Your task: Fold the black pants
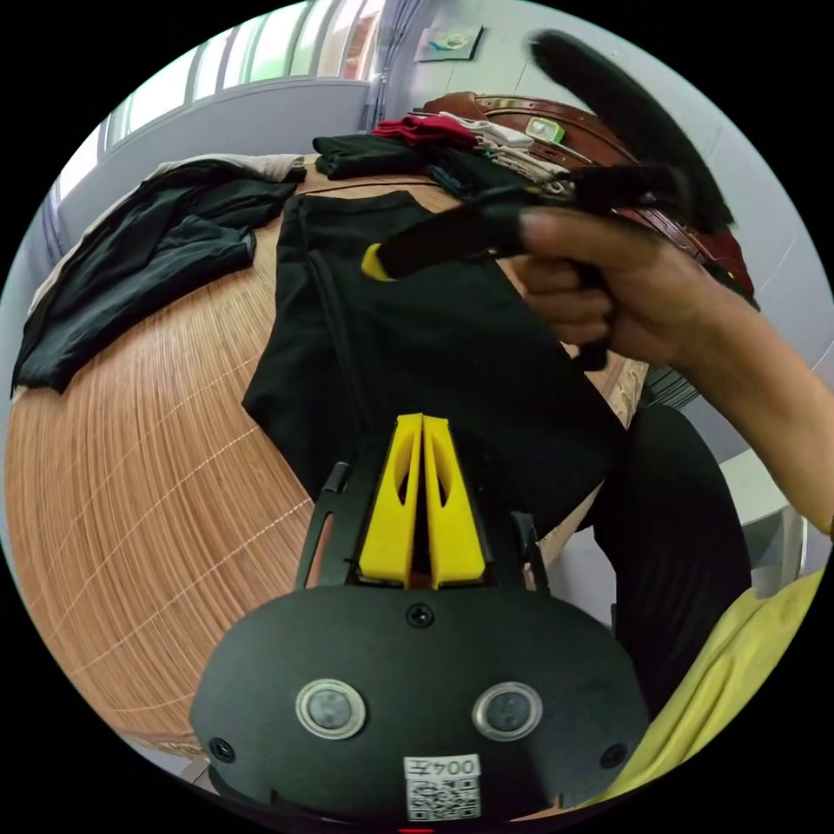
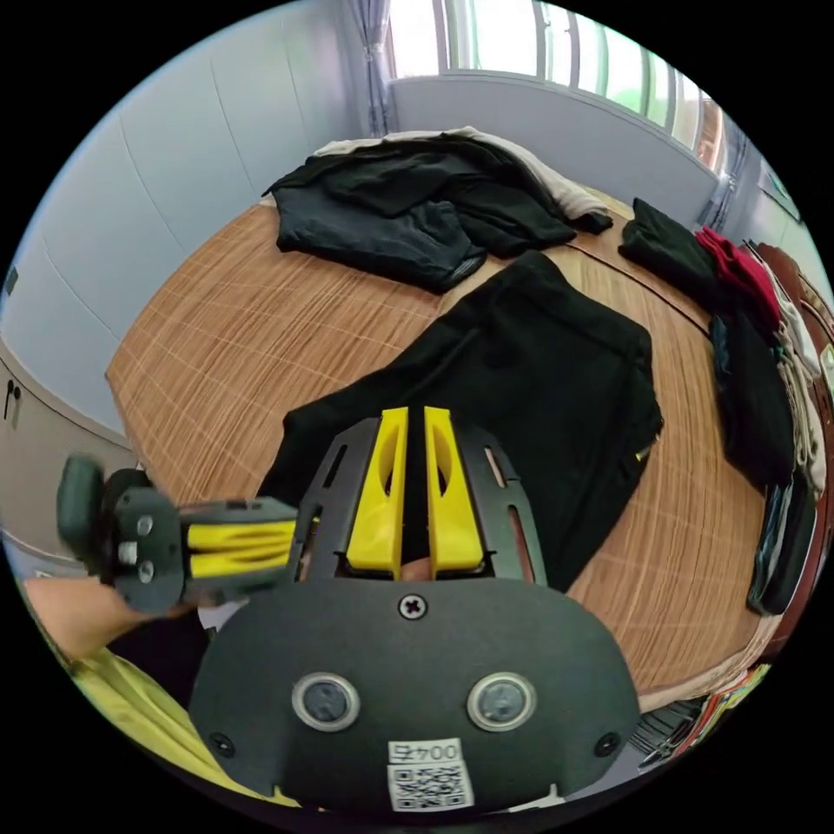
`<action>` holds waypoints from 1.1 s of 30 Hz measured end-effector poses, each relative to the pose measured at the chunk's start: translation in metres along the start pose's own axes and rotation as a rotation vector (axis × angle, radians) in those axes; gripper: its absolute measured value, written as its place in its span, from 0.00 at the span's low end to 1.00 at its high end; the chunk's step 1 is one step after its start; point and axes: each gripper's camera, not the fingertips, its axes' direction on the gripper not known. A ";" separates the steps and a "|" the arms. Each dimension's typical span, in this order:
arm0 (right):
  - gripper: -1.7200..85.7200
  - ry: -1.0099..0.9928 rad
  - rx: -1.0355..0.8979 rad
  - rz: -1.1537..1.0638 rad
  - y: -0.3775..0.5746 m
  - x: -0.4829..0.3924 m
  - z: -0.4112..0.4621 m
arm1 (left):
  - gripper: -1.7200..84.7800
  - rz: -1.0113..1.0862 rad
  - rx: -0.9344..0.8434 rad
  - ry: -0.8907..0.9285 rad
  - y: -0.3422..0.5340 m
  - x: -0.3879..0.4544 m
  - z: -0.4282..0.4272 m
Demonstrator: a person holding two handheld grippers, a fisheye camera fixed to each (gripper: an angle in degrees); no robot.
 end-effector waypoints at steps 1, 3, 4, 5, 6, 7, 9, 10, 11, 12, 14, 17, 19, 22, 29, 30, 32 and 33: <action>0.08 0.003 -0.025 0.000 -0.011 0.002 0.014 | 0.02 0.010 0.010 -0.017 0.002 0.004 -0.002; 0.08 -0.005 -0.090 0.008 -0.022 0.008 0.038 | 0.02 0.017 0.022 -0.029 0.004 0.007 -0.005; 0.08 0.002 -0.158 0.017 -0.025 0.013 0.055 | 0.02 0.017 0.023 -0.029 0.005 0.008 -0.007; 0.08 -0.001 -0.135 0.021 -0.024 0.016 0.056 | 0.02 0.015 0.018 -0.028 0.005 0.008 -0.008; 0.08 -0.041 -0.125 0.029 -0.023 0.023 0.055 | 0.02 0.010 0.017 -0.019 0.004 0.008 -0.009; 0.09 -0.083 -0.134 0.070 -0.019 0.034 0.052 | 0.02 0.006 0.019 -0.008 0.004 0.007 -0.012; 0.09 -0.108 -0.075 0.093 -0.004 0.048 0.031 | 0.03 -0.005 0.028 0.010 0.006 0.005 -0.015; 0.09 -0.101 -0.035 0.098 0.015 0.055 0.012 | 0.03 -0.019 0.033 0.034 0.006 0.002 -0.018; 0.10 -0.101 -0.021 0.102 0.026 0.059 0.003 | 0.03 -0.028 0.034 0.055 0.006 0.000 -0.020; 0.10 -0.116 0.010 0.125 0.054 0.067 -0.016 | 0.04 -0.052 0.033 0.108 0.006 -0.007 -0.024; 0.10 -0.174 0.054 0.201 0.107 0.083 -0.042 | 0.04 -0.086 0.048 0.195 0.008 -0.015 -0.037; 0.11 -0.268 0.088 0.391 0.202 0.114 -0.065 | 0.07 -0.021 0.178 0.223 0.026 -0.003 -0.075; 0.12 -0.389 0.112 0.583 0.269 0.140 -0.067 | 0.11 0.082 0.190 0.190 0.039 0.025 -0.090; 0.14 -0.572 0.158 0.754 0.322 0.156 -0.056 | 0.14 0.211 0.165 0.149 0.048 0.067 -0.092; 0.17 -0.629 0.065 0.827 0.342 0.152 -0.034 | 0.18 0.388 0.070 0.043 0.039 0.130 -0.085; 0.17 -0.659 0.067 0.835 0.343 0.151 -0.033 | 0.18 0.408 0.061 0.028 0.036 0.138 -0.085; 0.16 -0.695 0.067 0.843 0.344 0.147 -0.032 | 0.19 0.435 0.051 0.008 0.031 0.148 -0.086; 0.15 -0.705 0.047 0.848 0.343 0.144 -0.029 | 0.19 0.453 0.041 -0.008 0.028 0.154 -0.085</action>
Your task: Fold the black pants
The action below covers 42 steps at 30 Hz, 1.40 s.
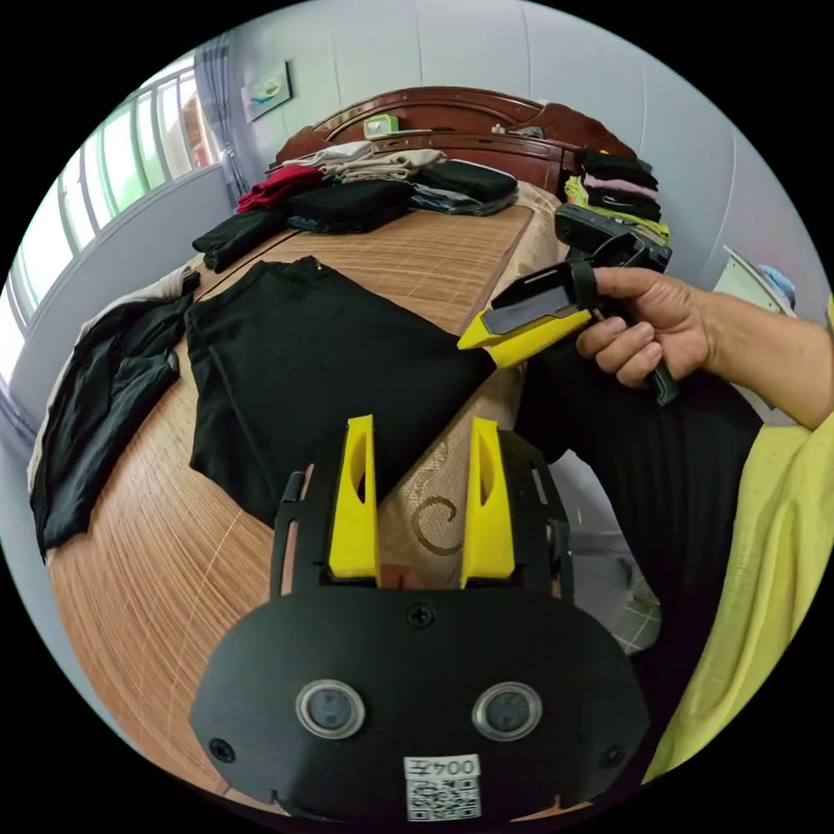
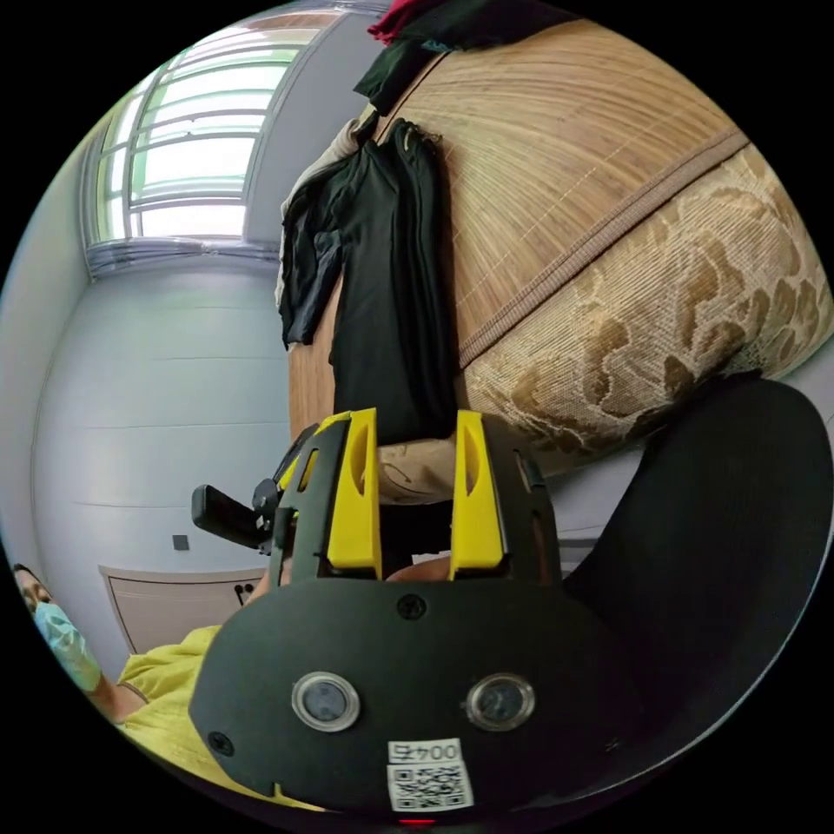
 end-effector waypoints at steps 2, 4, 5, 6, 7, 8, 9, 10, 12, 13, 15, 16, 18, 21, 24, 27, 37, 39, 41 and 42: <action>0.11 0.012 -0.006 0.029 0.004 -0.001 0.002 | 0.19 0.023 -0.020 -0.016 -0.008 0.005 0.001; 0.09 -0.026 0.012 0.049 0.011 -0.008 -0.006 | 0.19 0.047 -0.045 -0.038 -0.018 0.010 0.003; 0.08 -0.047 0.018 0.051 0.014 -0.011 -0.008 | 0.19 0.052 -0.048 -0.043 -0.020 0.011 0.003; 0.08 -0.079 0.022 0.050 0.017 -0.018 -0.013 | 0.19 0.058 -0.054 -0.057 -0.023 0.012 0.003; 0.08 -0.088 0.021 0.041 0.020 -0.027 -0.016 | 0.19 0.066 -0.061 -0.078 -0.027 0.014 0.003; 0.08 -0.091 0.020 0.034 0.022 -0.032 -0.018 | 0.19 0.074 -0.067 -0.092 -0.029 0.015 0.003; 0.07 -0.097 0.020 0.020 0.024 -0.043 -0.021 | 0.18 0.092 -0.078 -0.121 -0.033 0.016 0.004; 0.07 -0.104 0.014 0.009 0.027 -0.054 -0.023 | 0.17 0.113 -0.094 -0.155 -0.036 0.018 0.005; 0.08 -0.105 0.006 -0.004 0.031 -0.071 -0.025 | 0.12 0.126 -0.139 -0.246 -0.041 0.019 0.010; 0.08 -0.096 -0.005 -0.016 0.035 -0.082 -0.024 | 0.09 0.142 -0.170 -0.292 -0.045 0.020 0.013; 0.09 -0.068 -0.013 -0.054 0.044 -0.101 -0.024 | 0.07 0.121 -0.179 -0.257 -0.051 0.013 0.013; 0.09 -0.030 -0.004 -0.104 0.053 -0.118 -0.026 | 0.06 0.068 -0.172 -0.217 -0.055 0.003 0.009; 0.10 0.058 0.027 -0.224 0.073 -0.151 -0.033 | 0.05 -0.007 -0.161 -0.128 -0.059 -0.015 0.005; 0.14 0.303 0.111 -0.538 0.118 -0.222 -0.037 | 0.04 -0.049 -0.162 -0.035 -0.064 -0.037 0.002; 0.17 0.584 0.081 -0.867 0.160 -0.292 -0.009 | 0.04 -0.010 -0.196 -0.027 -0.073 -0.042 0.006; 0.18 0.857 0.010 -1.138 0.190 -0.344 0.039 | 0.04 0.043 -0.229 -0.051 -0.082 -0.042 0.011; 0.07 1.284 -0.122 -1.385 0.209 -0.427 0.148 | 0.04 -0.014 -0.214 0.037 -0.082 -0.085 0.022; 0.06 1.230 -0.126 -1.335 0.209 -0.441 0.142 | 0.04 -0.024 -0.199 0.091 -0.076 -0.098 0.018; 0.05 1.215 -0.116 -1.334 0.216 -0.453 0.133 | 0.03 -0.053 -0.151 0.181 -0.068 -0.115 0.006; 0.05 1.212 -0.107 -1.332 0.221 -0.462 0.127 | 0.03 -0.082 -0.093 0.252 -0.061 -0.130 -0.006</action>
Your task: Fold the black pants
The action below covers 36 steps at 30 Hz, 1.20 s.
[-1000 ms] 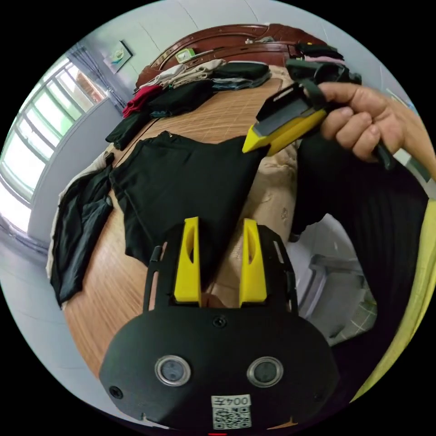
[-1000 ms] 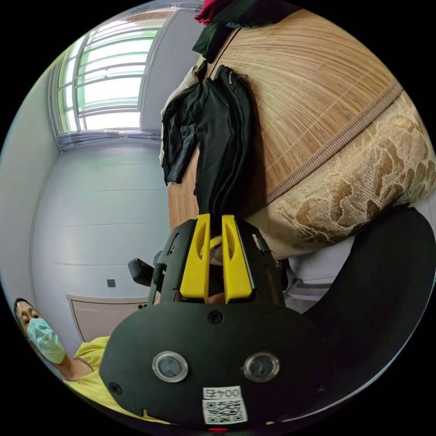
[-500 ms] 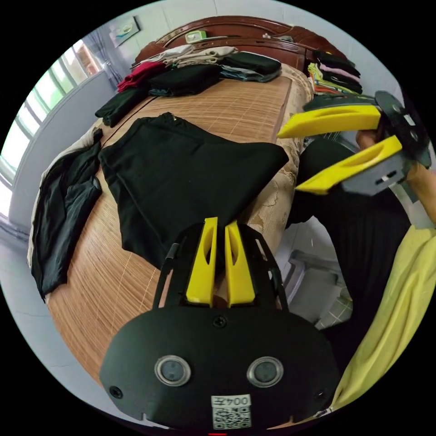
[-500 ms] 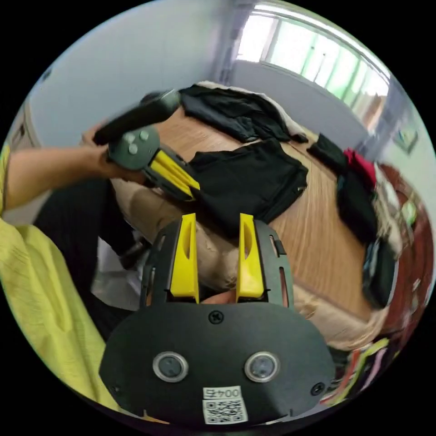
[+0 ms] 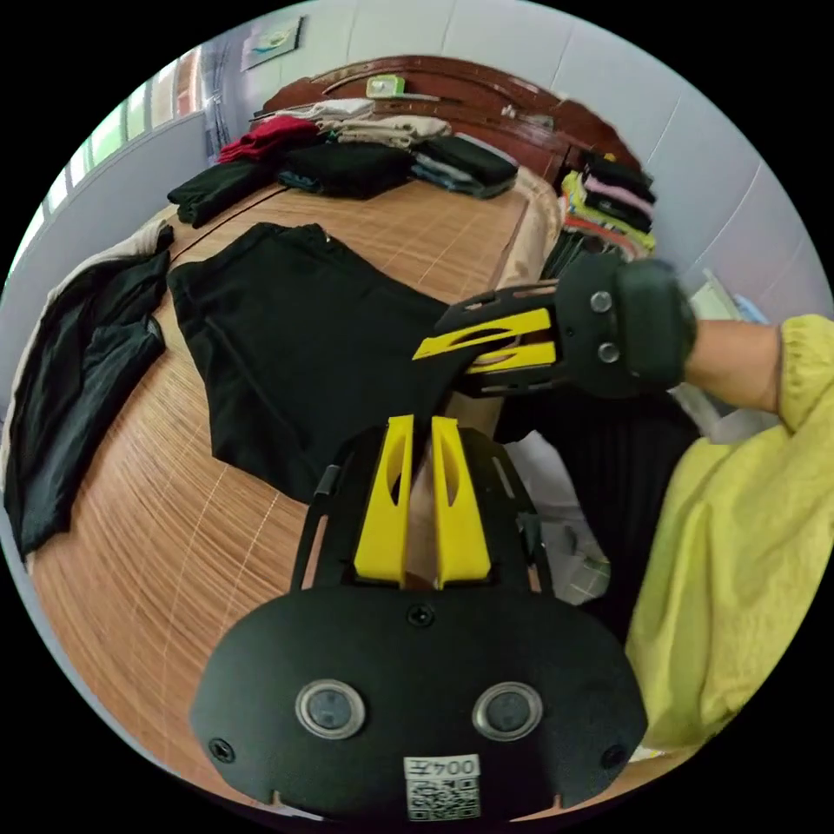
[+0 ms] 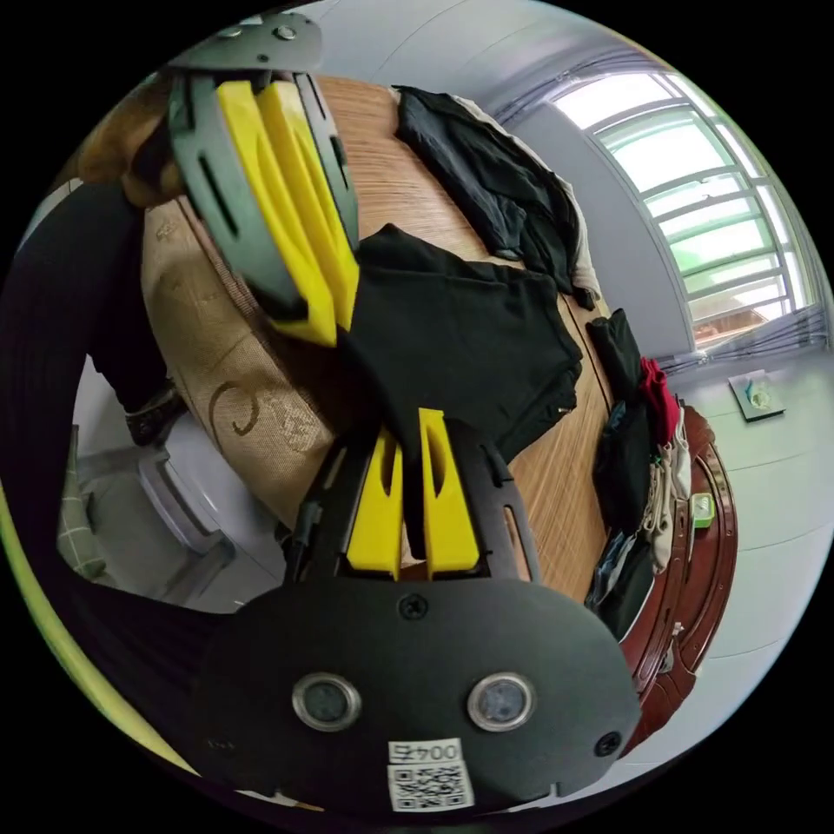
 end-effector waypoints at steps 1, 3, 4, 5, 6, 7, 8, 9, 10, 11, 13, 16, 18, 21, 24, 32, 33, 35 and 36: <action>0.05 -0.017 0.003 0.005 0.000 0.002 -0.012 | 0.03 -0.028 0.065 0.062 0.008 -0.014 -0.016; 0.05 -0.039 0.010 0.005 0.002 0.004 -0.030 | 0.03 -0.097 0.150 0.063 0.015 -0.035 -0.037; 0.05 -0.051 0.015 0.005 0.004 0.003 -0.042 | 0.02 -0.120 0.185 0.053 0.014 -0.046 -0.047; 0.05 -0.059 0.016 0.008 0.005 0.003 -0.048 | 0.02 -0.126 0.197 0.051 0.011 -0.050 -0.050; 0.05 -0.074 0.019 0.012 0.008 0.001 -0.060 | 0.02 -0.131 0.205 0.054 0.002 -0.056 -0.052; 0.04 -0.084 0.020 0.013 0.011 -0.001 -0.072 | 0.02 -0.120 0.196 0.072 -0.011 -0.059 -0.047; 0.04 -0.090 0.019 0.014 0.012 -0.003 -0.077 | 0.02 -0.112 0.185 0.083 -0.018 -0.060 -0.042; 0.04 -0.100 0.020 0.013 0.016 -0.005 -0.088 | 0.02 -0.099 0.143 0.099 -0.036 -0.060 -0.028; 0.04 -0.113 0.022 0.013 0.019 -0.008 -0.099 | 0.02 -0.087 0.079 0.103 -0.054 -0.059 -0.007; 0.04 -0.120 0.022 0.013 0.021 -0.008 -0.104 | 0.02 -0.079 0.048 0.104 -0.063 -0.058 0.005; 0.04 -0.139 0.024 0.000 0.027 -0.011 -0.124 | 0.02 -0.087 -0.041 0.128 -0.092 -0.059 0.055; 0.04 -0.151 0.028 -0.022 0.034 -0.009 -0.147 | 0.02 -0.142 -0.062 0.203 -0.119 -0.063 0.107; 0.05 -0.164 0.035 -0.022 0.038 -0.003 -0.158 | 0.02 -0.150 -0.107 0.186 -0.129 -0.062 0.136; 0.04 -0.177 0.044 0.010 0.047 0.014 -0.171 | 0.02 -0.186 -0.173 0.231 -0.127 -0.072 0.172; 0.04 -0.248 0.068 0.063 0.057 0.040 -0.176 | 0.02 -0.210 -0.141 0.261 -0.121 -0.089 0.157; 0.04 -0.305 0.077 0.117 0.063 0.084 -0.171 | 0.02 -0.468 -0.074 0.264 -0.035 -0.176 0.140; 0.04 -0.301 0.071 0.114 0.063 0.088 -0.170 | 0.02 -0.551 -0.005 0.337 -0.021 -0.188 0.137; 0.04 -0.291 0.069 0.110 0.063 0.095 -0.169 | 0.02 -0.563 0.137 0.345 -0.010 -0.191 0.118; 0.04 -0.290 0.071 0.113 0.063 0.101 -0.168 | 0.02 -0.539 0.184 0.327 -0.006 -0.189 0.109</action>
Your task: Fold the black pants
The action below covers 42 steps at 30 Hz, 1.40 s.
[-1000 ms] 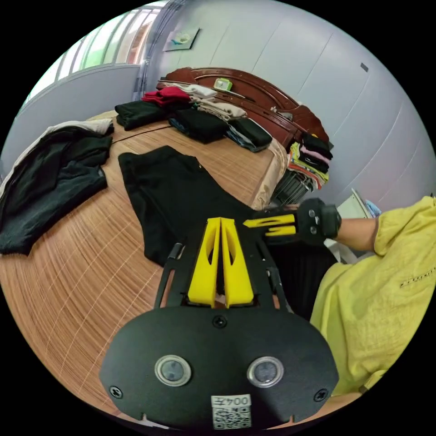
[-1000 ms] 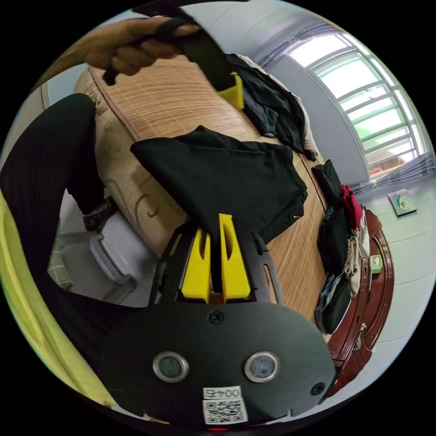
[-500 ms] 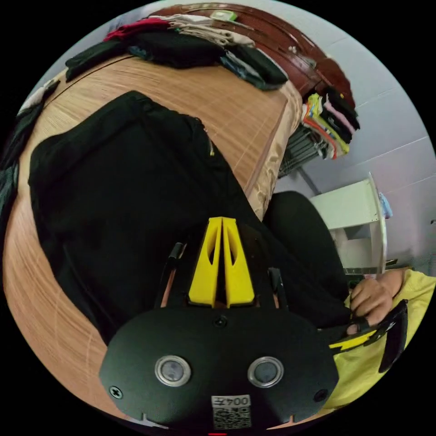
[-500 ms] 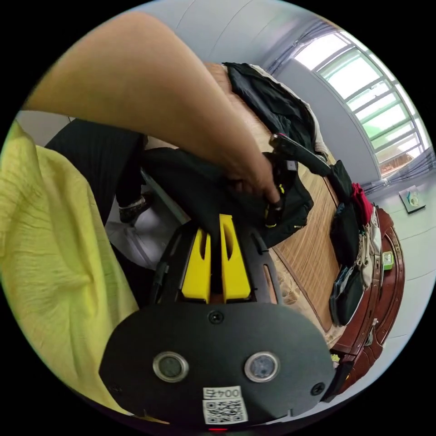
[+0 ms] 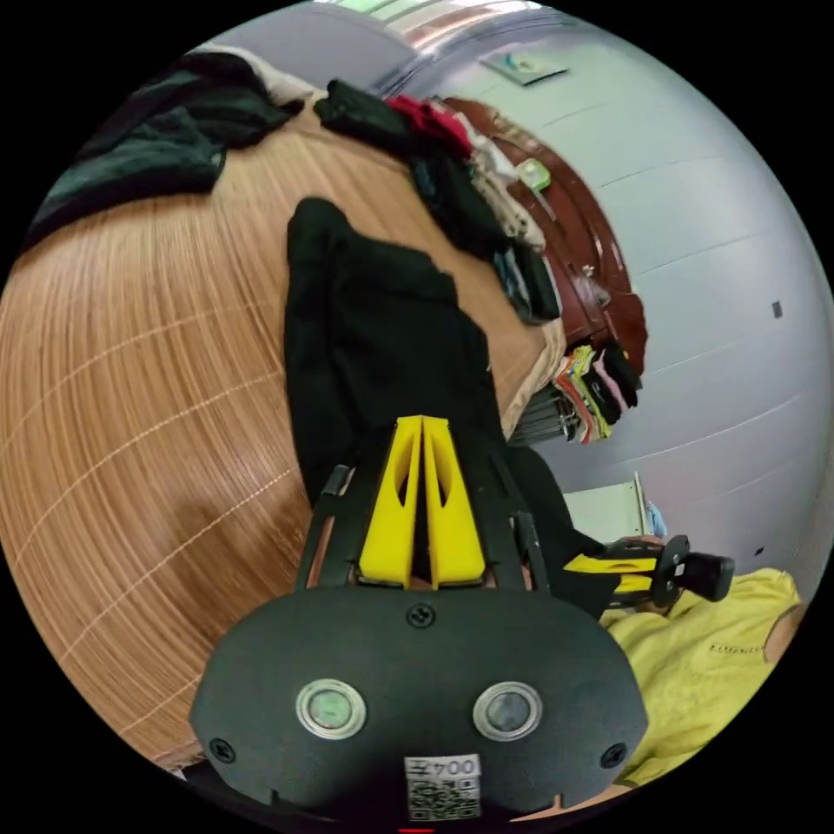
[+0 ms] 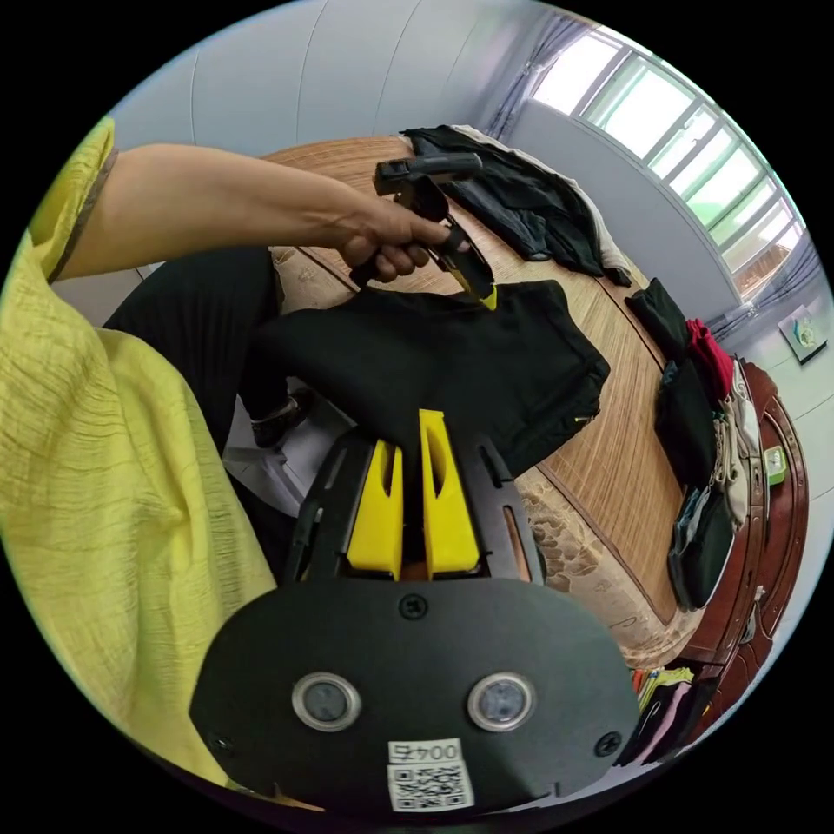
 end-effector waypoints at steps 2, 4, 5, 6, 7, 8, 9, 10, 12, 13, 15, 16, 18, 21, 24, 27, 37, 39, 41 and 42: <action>0.04 -0.016 -0.001 0.009 0.000 0.010 0.002 | 0.02 0.030 -0.041 -0.088 0.005 -0.003 0.007; 0.04 -0.045 -0.008 0.022 -0.002 0.025 0.007 | 0.02 0.018 -0.158 -0.117 0.010 -0.021 0.032; 0.04 -0.045 -0.011 0.023 -0.003 0.028 0.008 | 0.02 -0.005 -0.141 -0.093 0.010 -0.026 0.030; 0.04 -0.042 -0.011 0.022 -0.004 0.035 0.008 | 0.02 -0.048 -0.119 -0.065 0.011 -0.031 0.028; 0.04 -0.035 -0.009 0.021 -0.005 0.040 0.008 | 0.02 -0.021 -0.079 -0.088 0.010 -0.024 0.023; 0.04 -0.032 -0.008 0.021 -0.006 0.043 0.008 | 0.02 0.002 -0.063 -0.108 0.009 -0.018 0.021; 0.04 -0.029 -0.007 0.021 -0.007 0.049 0.009 | 0.02 0.054 -0.047 -0.135 0.006 -0.005 0.021; 0.04 -0.031 -0.011 0.019 -0.008 0.054 0.011 | 0.02 0.115 -0.050 -0.135 0.000 0.008 0.025; 0.04 -0.025 -0.024 -0.004 -0.009 0.059 0.015 | 0.02 0.201 -0.092 -0.120 -0.013 0.028 0.043; 0.04 -0.013 -0.035 -0.025 -0.011 0.062 0.017 | 0.02 0.251 -0.149 -0.091 -0.023 0.040 0.062; 0.04 0.002 -0.046 -0.048 -0.014 0.066 0.019 | 0.02 0.329 -0.266 -0.080 -0.035 0.060 0.098; 0.04 0.004 -0.049 -0.056 -0.015 0.070 0.020 | 0.02 0.388 -0.335 -0.103 -0.039 0.075 0.122; 0.04 -0.001 -0.051 -0.055 -0.015 0.077 0.022 | 0.02 0.457 -0.382 -0.131 -0.043 0.094 0.151; 0.04 -0.015 -0.054 -0.053 -0.016 0.088 0.029 | 0.02 0.478 -0.319 -0.078 -0.049 0.110 0.172; 0.04 -0.015 -0.057 -0.055 -0.016 0.101 0.038 | 0.02 0.436 -0.448 -0.157 -0.048 0.095 0.214; 0.04 -0.029 -0.061 -0.048 -0.019 0.122 0.047 | 0.02 0.362 -0.422 -0.035 -0.048 0.074 0.217; 0.04 -0.184 -0.167 -0.076 -0.063 0.250 0.077 | 0.02 0.132 -0.323 0.104 -0.021 -0.064 0.138; 0.05 -0.215 -0.175 -0.068 -0.076 0.283 0.085 | 0.02 0.140 -0.367 0.120 -0.009 -0.078 0.147; 0.05 -0.251 -0.192 -0.043 -0.091 0.318 0.098 | 0.02 0.144 -0.347 0.161 -0.002 -0.089 0.149; 0.05 -0.269 -0.201 -0.029 -0.100 0.341 0.109 | 0.02 0.140 -0.339 0.180 0.001 -0.095 0.151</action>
